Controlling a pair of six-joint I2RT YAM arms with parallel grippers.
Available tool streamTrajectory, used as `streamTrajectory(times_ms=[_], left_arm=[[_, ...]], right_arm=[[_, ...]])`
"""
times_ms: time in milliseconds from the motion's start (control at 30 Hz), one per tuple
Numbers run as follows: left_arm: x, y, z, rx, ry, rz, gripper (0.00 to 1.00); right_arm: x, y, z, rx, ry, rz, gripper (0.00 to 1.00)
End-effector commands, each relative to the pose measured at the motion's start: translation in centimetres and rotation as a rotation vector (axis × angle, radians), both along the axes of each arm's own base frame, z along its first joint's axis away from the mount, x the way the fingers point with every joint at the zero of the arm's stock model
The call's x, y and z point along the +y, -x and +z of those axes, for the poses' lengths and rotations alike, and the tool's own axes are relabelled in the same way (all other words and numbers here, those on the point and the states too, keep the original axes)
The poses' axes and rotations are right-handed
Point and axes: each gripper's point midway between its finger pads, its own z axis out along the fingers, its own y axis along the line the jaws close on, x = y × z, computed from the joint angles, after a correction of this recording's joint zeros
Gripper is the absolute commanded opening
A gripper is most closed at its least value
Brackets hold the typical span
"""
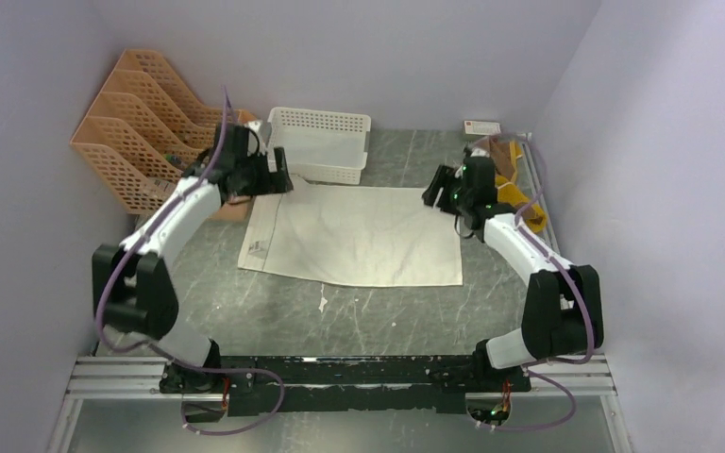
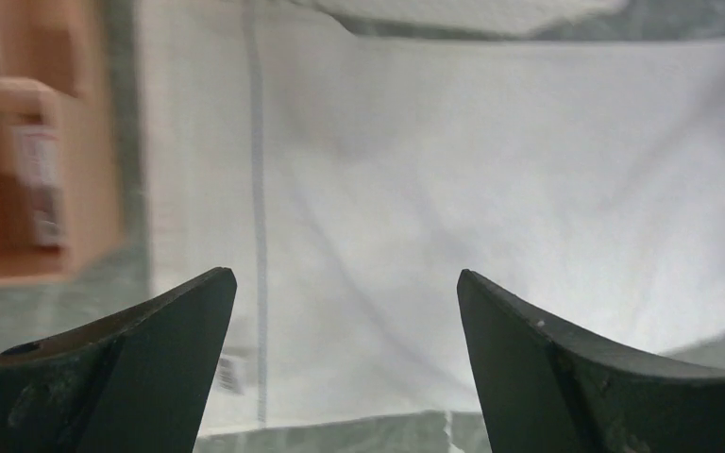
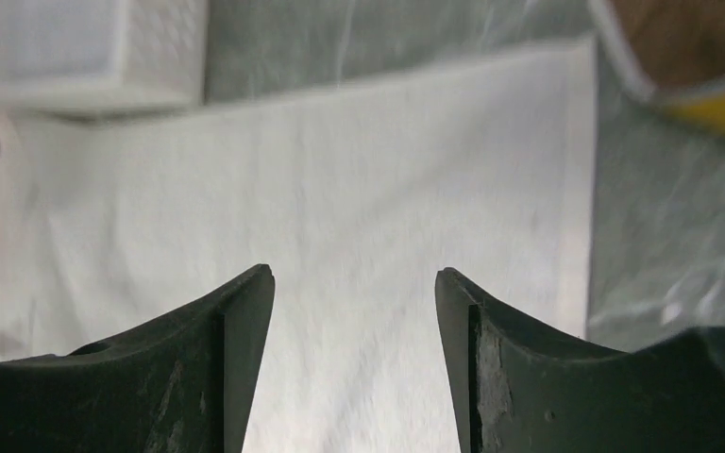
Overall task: Roll the towels
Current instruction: Fold the towel at the center of the board.
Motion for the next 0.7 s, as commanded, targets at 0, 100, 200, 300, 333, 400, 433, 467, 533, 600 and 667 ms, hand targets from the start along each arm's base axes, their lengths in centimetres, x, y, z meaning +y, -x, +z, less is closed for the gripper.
streamTrajectory(times_ms=[0,100,200,300,333,400,433,467,533,600,667], left_arm=[[-3.3,4.1,-2.3,-0.020,0.141,-0.023,0.99],[-2.2,6.6,-5.4,0.037,0.133,0.034,0.98],[-1.4,7.9,-7.5,0.075,0.112,0.070,0.98],[-1.1,7.9,-8.6,0.089,0.097,0.093,0.98],[-1.1,7.7,-8.9,0.092,0.095,0.096,0.98],[-1.1,7.5,-9.4,0.096,0.094,0.098,0.98],[-1.1,7.4,-9.7,0.100,0.091,0.100,0.98],[-1.1,7.3,-10.0,0.103,0.085,0.102,0.98],[-0.9,7.1,-10.5,0.109,0.073,0.106,0.98],[-0.7,7.0,-11.1,0.117,0.061,0.106,0.98],[-0.5,7.1,-11.7,0.128,0.051,0.108,0.98]], right_arm=[[1.7,4.3,-6.1,0.166,-0.072,0.051,0.64],[1.6,6.8,-9.0,0.261,-0.072,0.068,0.64],[1.3,8.4,-10.9,0.350,-0.050,0.079,0.64],[1.5,9.6,-12.2,0.412,-0.091,0.091,0.66],[1.5,10.0,-12.7,0.436,-0.110,0.087,0.67],[1.0,10.9,-13.7,0.478,-0.139,0.060,0.68],[0.7,11.5,-14.1,0.498,-0.146,0.044,0.68],[0.2,12.0,-14.5,0.514,-0.145,0.021,0.69],[-1.4,12.7,-14.7,0.525,-0.132,-0.040,0.72],[-3.2,13.1,-14.6,0.520,-0.124,-0.101,0.75],[-5.0,13.2,-14.4,0.509,-0.110,-0.158,0.79]])
